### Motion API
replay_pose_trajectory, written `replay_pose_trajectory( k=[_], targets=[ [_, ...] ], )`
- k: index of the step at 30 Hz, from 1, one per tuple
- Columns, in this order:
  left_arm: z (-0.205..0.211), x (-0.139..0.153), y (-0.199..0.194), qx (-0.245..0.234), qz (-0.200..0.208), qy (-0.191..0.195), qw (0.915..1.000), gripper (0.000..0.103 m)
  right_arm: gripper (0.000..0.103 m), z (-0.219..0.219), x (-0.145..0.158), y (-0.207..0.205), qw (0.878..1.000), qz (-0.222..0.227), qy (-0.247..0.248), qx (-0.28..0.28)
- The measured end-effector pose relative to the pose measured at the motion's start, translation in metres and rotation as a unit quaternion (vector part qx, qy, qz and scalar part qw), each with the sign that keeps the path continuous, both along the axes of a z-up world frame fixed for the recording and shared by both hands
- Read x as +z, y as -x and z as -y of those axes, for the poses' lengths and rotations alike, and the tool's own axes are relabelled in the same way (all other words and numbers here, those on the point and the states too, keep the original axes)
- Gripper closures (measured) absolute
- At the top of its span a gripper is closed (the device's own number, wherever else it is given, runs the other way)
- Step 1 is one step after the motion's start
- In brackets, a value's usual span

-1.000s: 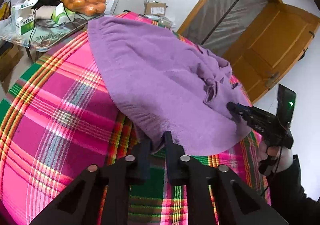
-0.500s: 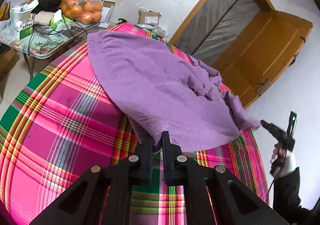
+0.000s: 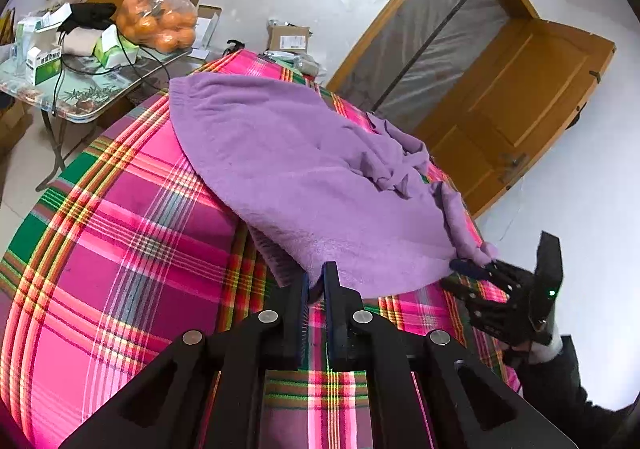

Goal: Fold clothes

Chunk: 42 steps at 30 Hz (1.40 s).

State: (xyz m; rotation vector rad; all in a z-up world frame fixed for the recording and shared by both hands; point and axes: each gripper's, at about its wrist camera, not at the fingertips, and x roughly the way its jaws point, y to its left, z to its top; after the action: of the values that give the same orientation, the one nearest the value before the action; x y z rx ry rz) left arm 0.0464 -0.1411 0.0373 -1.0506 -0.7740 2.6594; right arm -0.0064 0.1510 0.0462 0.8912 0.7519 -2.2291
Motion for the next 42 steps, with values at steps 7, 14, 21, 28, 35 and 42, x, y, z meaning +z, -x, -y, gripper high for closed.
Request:
replay_pose_trajectory(
  k=[7,14,21,28,35,42],
  targets=[
    [0.007,-0.005,0.001,-0.001,0.005,-0.007,1.0000,0.096,0.100,0.009,-0.005,-0.001,0.999,0.014,-0.027,0.040],
    [0.028,0.013,-0.014,0.020,-0.016,-0.008,0.9996,0.098,0.100,0.007,0.025,-0.030,0.996,0.049,0.029,0.069],
    [0.066,0.034,-0.047,0.073,-0.039,0.019,0.9964,0.102,0.099,0.022,0.063,-0.071,0.984,0.059,0.091,0.140],
    [0.060,-0.004,-0.051,0.059,0.024,0.012,0.9979,0.098,0.076,0.000,0.043,-0.032,0.995,0.060,0.079,0.006],
    [0.041,-0.033,-0.039,0.047,0.052,-0.017,0.9974,0.077,0.063,-0.050,0.041,-0.009,0.985,0.048,0.109,-0.121],
    [0.032,-0.044,-0.020,0.048,0.055,-0.035,0.9967,0.072,0.056,-0.084,0.021,-0.013,0.976,0.048,0.113,-0.178]
  ],
)
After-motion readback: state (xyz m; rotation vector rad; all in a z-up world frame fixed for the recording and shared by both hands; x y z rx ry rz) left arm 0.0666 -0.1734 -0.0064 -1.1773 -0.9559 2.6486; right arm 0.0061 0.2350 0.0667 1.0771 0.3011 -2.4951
